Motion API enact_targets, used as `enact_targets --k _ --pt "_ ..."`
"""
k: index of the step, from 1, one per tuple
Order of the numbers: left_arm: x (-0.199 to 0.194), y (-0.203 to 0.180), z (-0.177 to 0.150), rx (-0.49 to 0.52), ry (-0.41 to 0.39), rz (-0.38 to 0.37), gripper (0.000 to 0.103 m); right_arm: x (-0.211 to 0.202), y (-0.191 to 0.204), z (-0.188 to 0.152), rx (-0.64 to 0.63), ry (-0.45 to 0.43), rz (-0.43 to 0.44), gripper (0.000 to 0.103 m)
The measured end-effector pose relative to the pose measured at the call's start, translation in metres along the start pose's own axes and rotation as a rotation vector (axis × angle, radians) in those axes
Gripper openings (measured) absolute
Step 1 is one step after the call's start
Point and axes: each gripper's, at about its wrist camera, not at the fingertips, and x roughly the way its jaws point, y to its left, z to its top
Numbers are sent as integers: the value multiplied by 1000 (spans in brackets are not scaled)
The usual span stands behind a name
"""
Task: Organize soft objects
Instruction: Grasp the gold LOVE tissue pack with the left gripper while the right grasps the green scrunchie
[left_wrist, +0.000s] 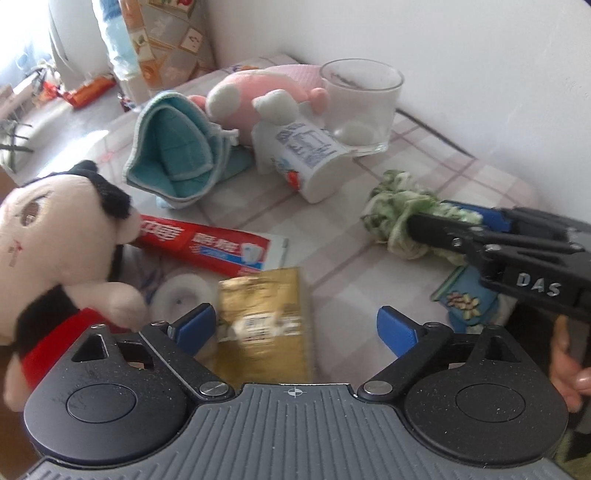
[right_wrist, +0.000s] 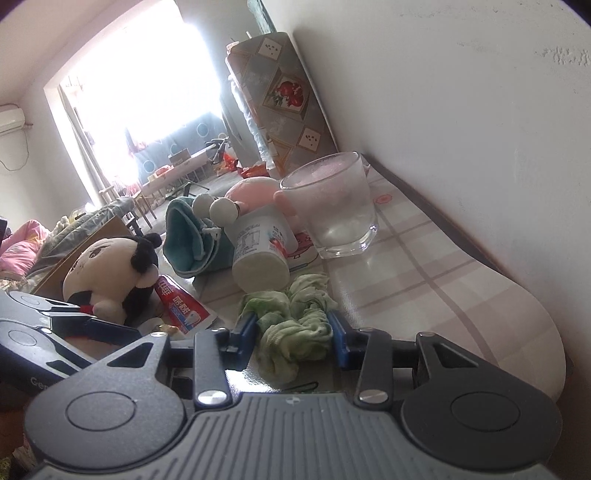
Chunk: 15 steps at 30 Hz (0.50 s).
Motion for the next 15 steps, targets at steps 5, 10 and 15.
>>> enact_targets --k 5,10,15 --pt "7 1 2 -3 30 62 94 0 1 -1 -4 8 11 50" --pt "10 9 4 -57 49 12 80 3 7 -1 -29 20 -4 55" --pt "12 13 4 -89 67 -37 71 9 11 0 -55 49 -7 65"
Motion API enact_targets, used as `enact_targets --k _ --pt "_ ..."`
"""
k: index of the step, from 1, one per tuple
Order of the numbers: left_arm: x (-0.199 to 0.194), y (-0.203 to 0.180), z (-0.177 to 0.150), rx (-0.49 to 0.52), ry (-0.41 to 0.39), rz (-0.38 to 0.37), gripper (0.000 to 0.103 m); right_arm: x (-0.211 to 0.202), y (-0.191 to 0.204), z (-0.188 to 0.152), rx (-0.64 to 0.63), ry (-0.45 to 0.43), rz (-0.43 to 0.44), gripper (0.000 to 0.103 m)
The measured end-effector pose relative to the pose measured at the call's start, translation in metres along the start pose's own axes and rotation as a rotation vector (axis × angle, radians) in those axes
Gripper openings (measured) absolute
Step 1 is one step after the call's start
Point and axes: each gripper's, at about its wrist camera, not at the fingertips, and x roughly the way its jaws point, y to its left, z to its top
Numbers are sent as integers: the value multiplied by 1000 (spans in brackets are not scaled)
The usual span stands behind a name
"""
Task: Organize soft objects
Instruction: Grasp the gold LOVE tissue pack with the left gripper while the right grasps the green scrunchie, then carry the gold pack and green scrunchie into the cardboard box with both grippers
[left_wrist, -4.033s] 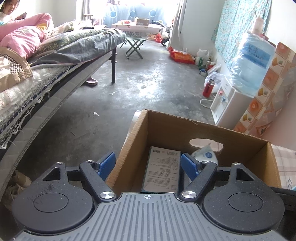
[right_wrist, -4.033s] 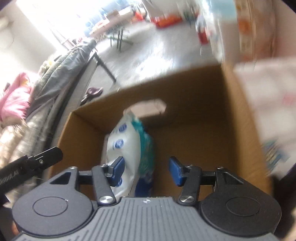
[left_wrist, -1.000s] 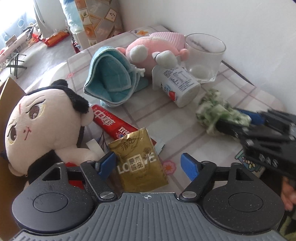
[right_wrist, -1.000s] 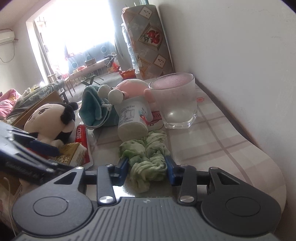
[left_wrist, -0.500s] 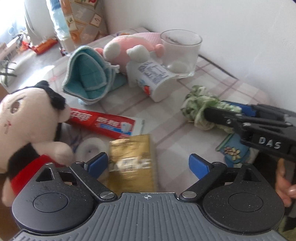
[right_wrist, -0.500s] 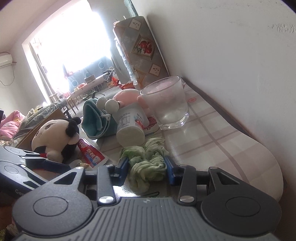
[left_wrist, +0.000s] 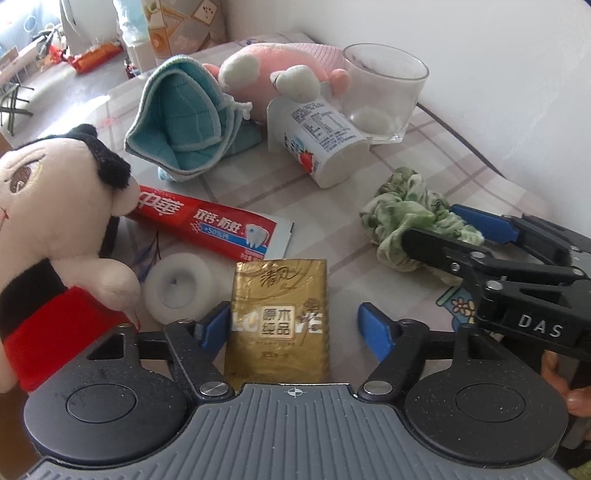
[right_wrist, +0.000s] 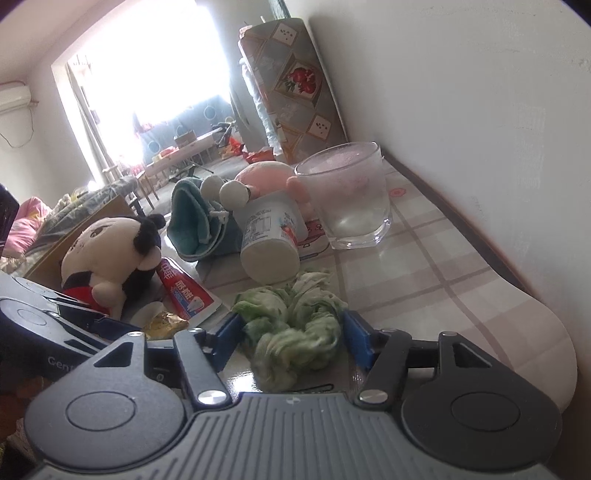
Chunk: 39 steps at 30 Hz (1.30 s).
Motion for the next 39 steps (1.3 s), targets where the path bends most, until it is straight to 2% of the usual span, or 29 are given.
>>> enact_targets --k 2,4,6,11,14,19,24,29,33,36,39 --pt "0 2 0 -10 5 -16 67 2 0 1 1 5 0 67" --pt "0 3 0 -15 5 -32 57 2 1 1 -4 7 -4 67" --pt "-1 3 -1 -14 -1 -35 53 2 4 0 -26 8 -17 66" --pt "-5 7 -5 -38 -7 -63 52 -1 11 -3 -82 -2 -55 44" --pt "-11 7 -9 -49 -28 -56 52 -6 5 -4 -52 -19 -42 38" --pt "-34 6 -21 -46 -86 -73 52 -21 -5 -4 38 -36 -15 35" --pt "-63 14 -35 -77 -158 -58 52 -44 9 -8 41 -61 -6 36" --pt "-99 37 -55 -163 -248 -79 52 -68 33 -2 37 -96 49 35" --pt "-132 58 -73 -211 -325 -73 52 -81 67 13 -10 -119 111 35" --pt "-161 76 -82 -252 -393 -66 52 -91 101 33 -70 -166 180 36" --pt "-189 94 -87 -278 -459 -23 52 -94 136 57 -126 -210 275 36"
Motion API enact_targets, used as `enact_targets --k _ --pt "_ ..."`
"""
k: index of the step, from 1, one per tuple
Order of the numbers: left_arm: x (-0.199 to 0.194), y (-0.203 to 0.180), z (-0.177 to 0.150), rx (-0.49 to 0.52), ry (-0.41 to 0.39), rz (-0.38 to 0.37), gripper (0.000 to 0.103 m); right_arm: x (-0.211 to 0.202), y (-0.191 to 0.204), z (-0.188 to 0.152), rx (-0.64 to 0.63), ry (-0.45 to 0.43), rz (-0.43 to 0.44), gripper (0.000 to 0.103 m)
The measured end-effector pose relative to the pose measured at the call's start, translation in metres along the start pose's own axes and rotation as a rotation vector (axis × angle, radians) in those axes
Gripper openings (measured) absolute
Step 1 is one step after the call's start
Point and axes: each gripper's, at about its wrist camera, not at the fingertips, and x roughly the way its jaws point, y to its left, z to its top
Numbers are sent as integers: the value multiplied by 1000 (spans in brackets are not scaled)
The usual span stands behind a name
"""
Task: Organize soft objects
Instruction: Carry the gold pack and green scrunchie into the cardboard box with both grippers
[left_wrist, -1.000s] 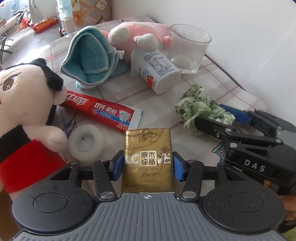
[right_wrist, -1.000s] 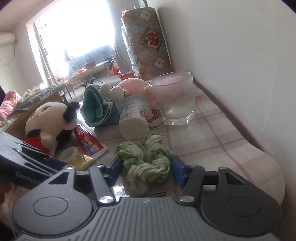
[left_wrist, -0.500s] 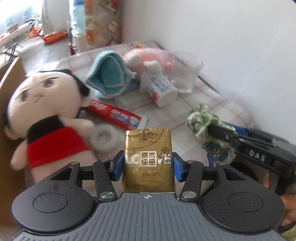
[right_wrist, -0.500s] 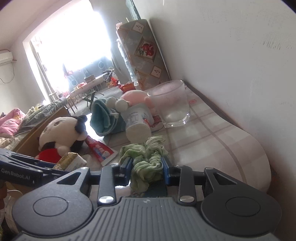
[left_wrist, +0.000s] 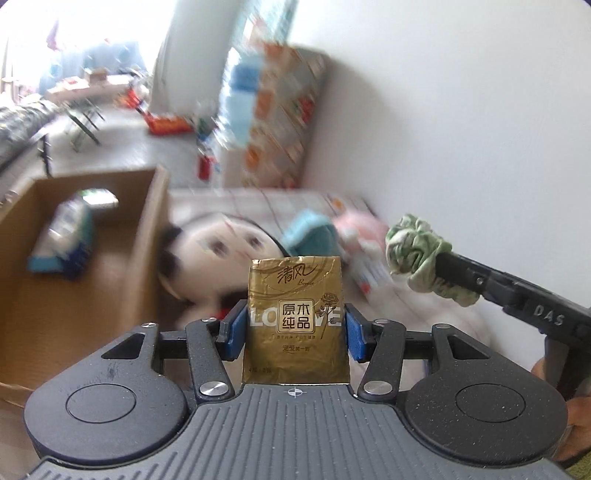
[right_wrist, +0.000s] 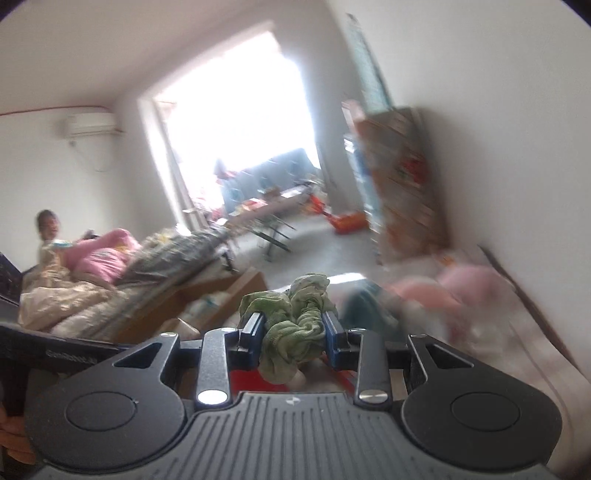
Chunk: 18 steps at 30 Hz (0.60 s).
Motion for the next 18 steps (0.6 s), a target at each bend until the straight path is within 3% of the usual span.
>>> enact_targets --k 5,10,14,18 --pt "-32 35 26 -50 -95 71 52 38 49 39 -55 -24 157 36" --pt "-37 83 50 -123 -114 140 52 95 88 67 -72 22 274 36" --pt "-16 119 67 -169 -77 180 52 150 108 82 -67 105 314 36" --pt "19 154 73 -237 21 197 52 209 125 90 -77 223 331 36"
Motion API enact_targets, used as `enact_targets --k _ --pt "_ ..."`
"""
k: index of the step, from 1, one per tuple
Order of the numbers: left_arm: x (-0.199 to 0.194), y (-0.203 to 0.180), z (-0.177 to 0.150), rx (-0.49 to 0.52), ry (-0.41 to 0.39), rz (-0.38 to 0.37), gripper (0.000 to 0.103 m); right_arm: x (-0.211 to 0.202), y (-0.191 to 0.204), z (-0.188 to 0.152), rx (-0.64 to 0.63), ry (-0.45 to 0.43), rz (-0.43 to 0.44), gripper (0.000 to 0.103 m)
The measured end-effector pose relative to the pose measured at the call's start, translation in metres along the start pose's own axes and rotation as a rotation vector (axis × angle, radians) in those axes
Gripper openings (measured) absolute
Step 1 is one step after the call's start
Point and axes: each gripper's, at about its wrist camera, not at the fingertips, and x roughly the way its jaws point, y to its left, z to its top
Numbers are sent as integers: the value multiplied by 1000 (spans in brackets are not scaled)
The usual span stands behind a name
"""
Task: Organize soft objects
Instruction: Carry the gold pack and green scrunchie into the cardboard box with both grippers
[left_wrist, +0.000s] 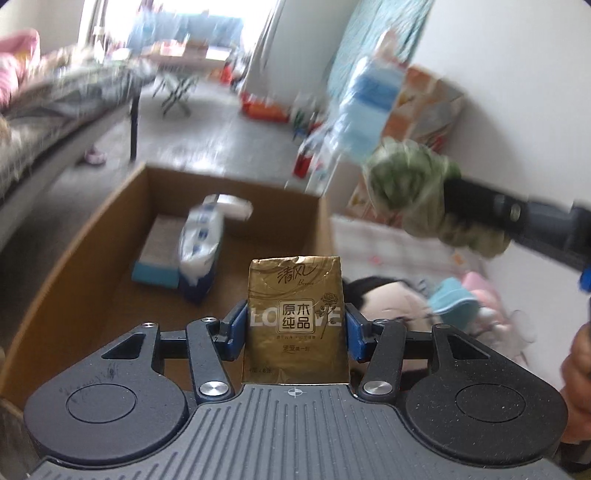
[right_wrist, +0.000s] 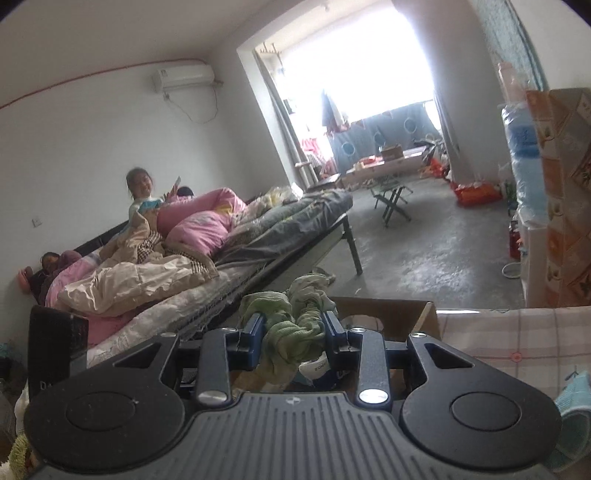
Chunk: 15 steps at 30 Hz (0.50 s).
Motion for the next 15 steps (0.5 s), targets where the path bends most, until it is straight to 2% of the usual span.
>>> enact_targets --k 3,7,15 --pt "27 15 2 -21 80 27 52 45 -5 3 0 104 -13 36" --pt "65 25 5 -43 190 41 52 95 -18 3 -22 212 -84 36" --pt "122 44 19 -108 327 85 52 165 -39 10 -67 343 -194 36"
